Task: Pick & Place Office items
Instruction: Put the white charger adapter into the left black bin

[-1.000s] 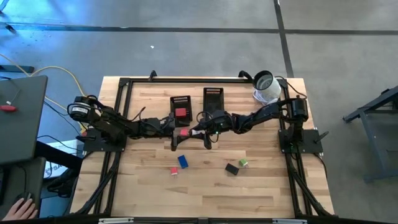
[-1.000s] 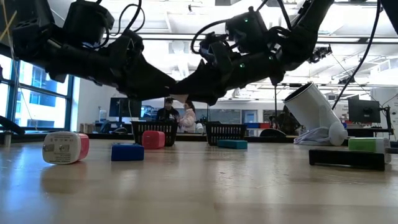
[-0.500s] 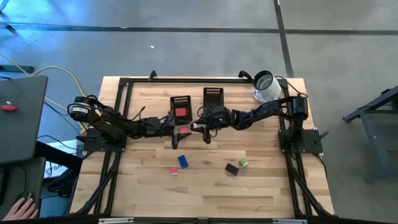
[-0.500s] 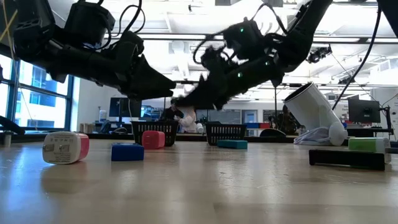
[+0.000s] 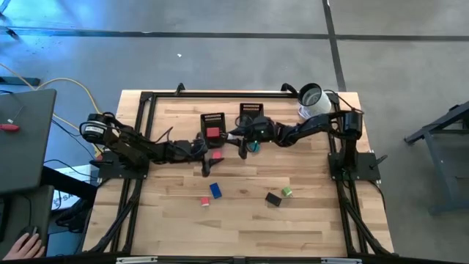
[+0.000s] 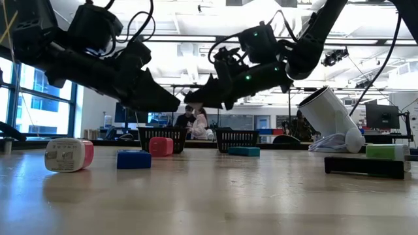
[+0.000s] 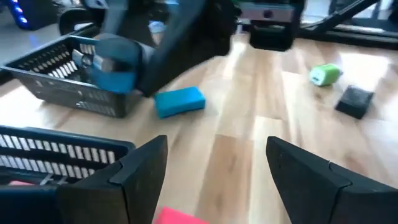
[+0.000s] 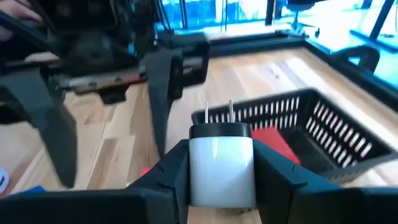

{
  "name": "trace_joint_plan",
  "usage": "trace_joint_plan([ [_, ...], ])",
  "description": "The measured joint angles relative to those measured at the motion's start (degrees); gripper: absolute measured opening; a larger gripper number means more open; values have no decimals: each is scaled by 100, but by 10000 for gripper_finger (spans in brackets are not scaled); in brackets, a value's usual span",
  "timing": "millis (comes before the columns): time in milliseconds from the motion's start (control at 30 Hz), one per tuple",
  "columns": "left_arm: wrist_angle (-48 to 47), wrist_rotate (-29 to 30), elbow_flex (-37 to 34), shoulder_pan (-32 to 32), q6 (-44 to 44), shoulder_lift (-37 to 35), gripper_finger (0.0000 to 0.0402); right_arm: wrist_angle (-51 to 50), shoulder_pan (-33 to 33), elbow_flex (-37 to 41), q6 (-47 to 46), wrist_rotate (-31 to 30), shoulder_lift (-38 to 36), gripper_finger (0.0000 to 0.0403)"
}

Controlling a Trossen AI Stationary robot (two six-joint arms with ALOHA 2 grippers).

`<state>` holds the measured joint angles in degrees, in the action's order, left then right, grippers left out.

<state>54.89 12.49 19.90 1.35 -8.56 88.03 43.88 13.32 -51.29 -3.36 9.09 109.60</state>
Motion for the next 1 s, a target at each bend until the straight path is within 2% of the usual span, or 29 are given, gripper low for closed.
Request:
trace_joint_plan([
  [100, 48, -242, 0, 64, -131, 0, 263, 99, 37, -31, -9, 85, 0, 117],
  [233, 228, -524, 0, 190, -229, 0, 263, 49, 61, -441, -136, 299, 170, 117],
  [467, 270, -526, 0, 464, -338, 0, 263, -763, 73, -1217, -34, 110, 601, 117],
  [733, 358, -522, -2, 767, -350, 0, 263, -936, 168, -1410, -98, -268, 601, 117],
  [1000, 466, -516, -2, 830, -334, 0, 263, -1064, 213, -1602, -109, -302, 601, 117],
])
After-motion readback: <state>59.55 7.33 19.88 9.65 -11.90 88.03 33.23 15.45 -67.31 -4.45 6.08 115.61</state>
